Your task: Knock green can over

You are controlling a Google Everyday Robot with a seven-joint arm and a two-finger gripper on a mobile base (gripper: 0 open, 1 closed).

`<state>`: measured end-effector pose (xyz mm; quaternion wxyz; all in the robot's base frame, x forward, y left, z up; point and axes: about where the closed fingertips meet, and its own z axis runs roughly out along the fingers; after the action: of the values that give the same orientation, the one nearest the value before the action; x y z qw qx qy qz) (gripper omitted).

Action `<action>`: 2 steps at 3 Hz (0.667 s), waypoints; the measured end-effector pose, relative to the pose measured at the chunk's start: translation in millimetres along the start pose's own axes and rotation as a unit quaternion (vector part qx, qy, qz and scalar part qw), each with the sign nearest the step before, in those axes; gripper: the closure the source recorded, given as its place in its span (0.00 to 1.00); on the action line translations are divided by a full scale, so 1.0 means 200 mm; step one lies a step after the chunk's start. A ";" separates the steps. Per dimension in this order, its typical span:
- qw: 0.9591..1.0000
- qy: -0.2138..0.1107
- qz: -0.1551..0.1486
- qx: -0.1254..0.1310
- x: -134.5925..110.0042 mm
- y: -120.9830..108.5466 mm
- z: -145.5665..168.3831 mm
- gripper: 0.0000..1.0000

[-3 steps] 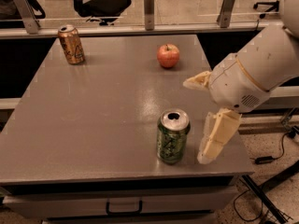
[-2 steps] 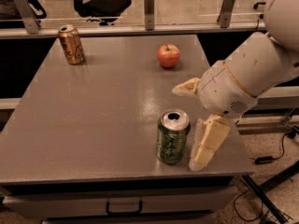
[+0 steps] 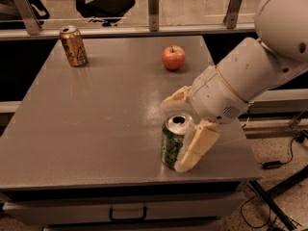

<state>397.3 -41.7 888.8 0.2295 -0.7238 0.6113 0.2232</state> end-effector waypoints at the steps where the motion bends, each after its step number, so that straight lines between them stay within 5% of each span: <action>1: 1.000 -0.012 -0.002 -0.007 -0.02 0.00 0.01 0.42; 2: 1.000 -0.008 0.009 -0.006 -0.03 -0.03 0.00 0.65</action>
Offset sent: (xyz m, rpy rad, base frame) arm 0.0147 0.0004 0.0055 -0.0018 0.0430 -0.0436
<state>402.4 -36.6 892.1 0.2277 -0.7181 0.6143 0.2346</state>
